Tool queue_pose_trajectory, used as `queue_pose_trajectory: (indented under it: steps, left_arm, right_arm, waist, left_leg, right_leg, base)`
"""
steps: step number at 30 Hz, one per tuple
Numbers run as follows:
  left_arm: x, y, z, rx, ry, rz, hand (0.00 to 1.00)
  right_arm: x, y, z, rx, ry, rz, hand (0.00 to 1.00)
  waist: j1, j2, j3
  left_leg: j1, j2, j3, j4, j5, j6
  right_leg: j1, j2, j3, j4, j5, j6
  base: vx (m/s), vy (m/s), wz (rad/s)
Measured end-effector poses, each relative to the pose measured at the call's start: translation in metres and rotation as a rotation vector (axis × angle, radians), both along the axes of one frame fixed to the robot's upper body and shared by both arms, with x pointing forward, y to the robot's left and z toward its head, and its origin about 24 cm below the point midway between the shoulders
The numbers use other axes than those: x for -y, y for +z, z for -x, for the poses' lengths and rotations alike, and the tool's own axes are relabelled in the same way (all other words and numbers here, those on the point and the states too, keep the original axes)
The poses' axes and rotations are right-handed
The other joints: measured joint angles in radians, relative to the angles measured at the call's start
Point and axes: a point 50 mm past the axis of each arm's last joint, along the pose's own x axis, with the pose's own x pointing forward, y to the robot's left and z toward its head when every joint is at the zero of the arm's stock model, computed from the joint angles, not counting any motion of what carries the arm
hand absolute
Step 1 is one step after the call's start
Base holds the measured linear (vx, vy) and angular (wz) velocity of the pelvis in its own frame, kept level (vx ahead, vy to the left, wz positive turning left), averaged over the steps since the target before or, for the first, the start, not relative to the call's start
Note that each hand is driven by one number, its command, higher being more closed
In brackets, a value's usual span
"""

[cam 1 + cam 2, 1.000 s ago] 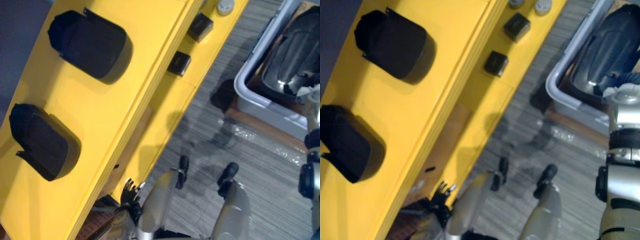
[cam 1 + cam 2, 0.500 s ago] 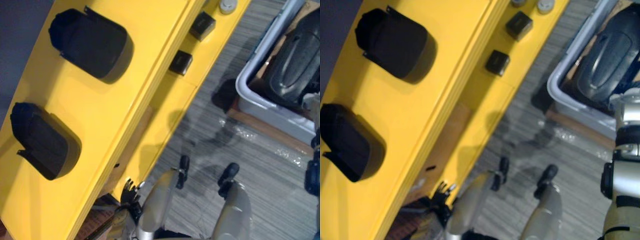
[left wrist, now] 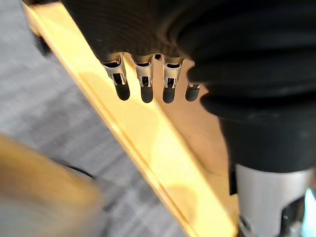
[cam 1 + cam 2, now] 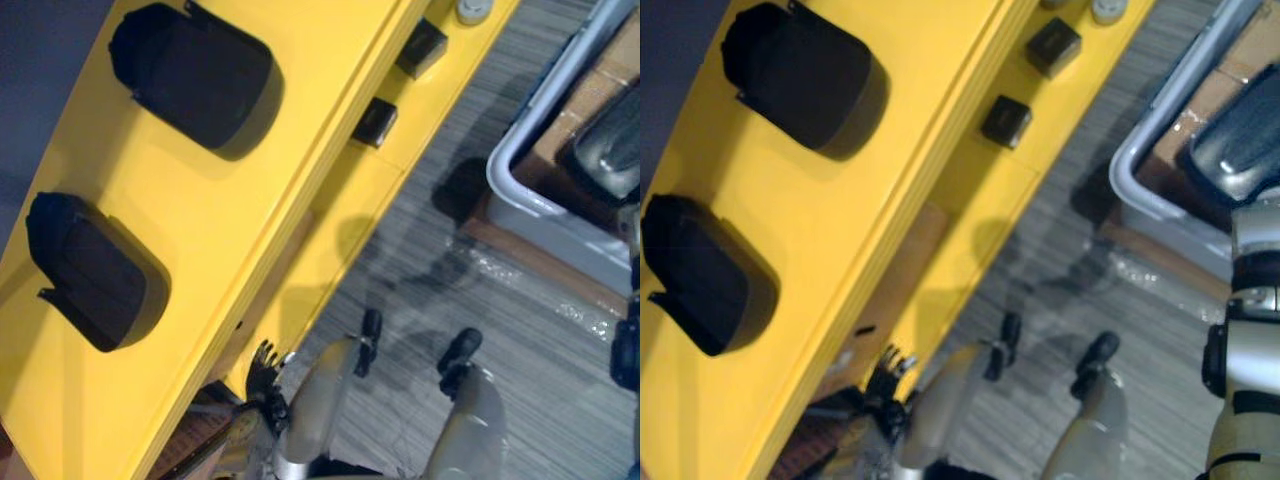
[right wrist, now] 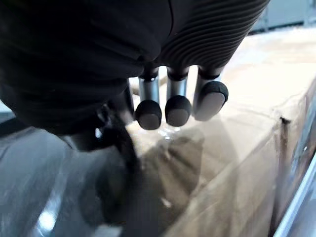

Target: Walk over and take plastic housings, then place them on the shelf

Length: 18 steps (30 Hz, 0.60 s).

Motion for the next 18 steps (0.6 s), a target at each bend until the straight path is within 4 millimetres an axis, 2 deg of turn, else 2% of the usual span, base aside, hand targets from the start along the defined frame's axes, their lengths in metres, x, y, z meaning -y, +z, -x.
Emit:
queue_pose_trajectory:
  steps: [6,9,13,16,18]
  left_arm:
    - [0.002,0.039,-0.018,0.22,-0.023,0.042,0.0]
    - [0.001,0.053,-0.023,0.289,-0.04,0.044,0.0]
    - [0.001,0.057,-0.022,0.302,-0.066,0.047,0.0]
    - [0.005,0.056,-0.021,0.302,-0.101,0.047,0.0]
    - [0.007,0.055,-0.019,0.299,-0.14,0.039,0.0]
  right_arm:
    - [0.009,0.002,0.005,0.005,0.035,0.104,1.0]
    - [0.005,0.01,0.0,0.05,0.094,0.17,1.0]
    - [0.001,0.016,-0.002,0.1,0.114,0.224,1.0]
    - [-0.002,0.017,-0.004,0.098,0.133,0.252,1.0]
    - [-0.003,0.018,-0.005,0.091,0.143,0.272,1.0]
  waist:
    - [-0.032,-0.016,0.01]
    - [-0.036,-0.052,0.021]
    - [-0.041,-0.099,0.026]
    - [-0.054,-0.119,0.023]
    - [-0.066,-0.12,0.024]
  left_leg:
    - [0.005,0.033,0.005,0.029,-0.003,-0.001]
    - [0.02,0.064,0.009,0.036,-0.015,-0.01]
    - [0.047,0.094,0.015,0.033,-0.019,-0.017]
    - [0.062,0.109,0.019,0.027,-0.02,-0.02]
    - [0.067,0.114,0.023,0.024,-0.02,-0.02]
  right_leg:
    - [0.042,0.032,-0.024,-0.033,0.013,-0.002]
    - [0.065,0.067,-0.023,-0.065,0.019,-0.012]
    - [0.098,0.102,-0.023,-0.104,0.029,-0.023]
    - [0.123,0.127,-0.021,-0.148,0.052,-0.025]
    - [0.135,0.136,-0.017,-0.173,0.067,-0.025]
  base:
    - [0.0,0.006,-0.01]
    - [-0.04,-0.027,-0.18]
    - [-0.04,-0.038,-0.17]
    - [-0.01,-0.002,-0.13]
    - [0.0,0.029,-0.14]
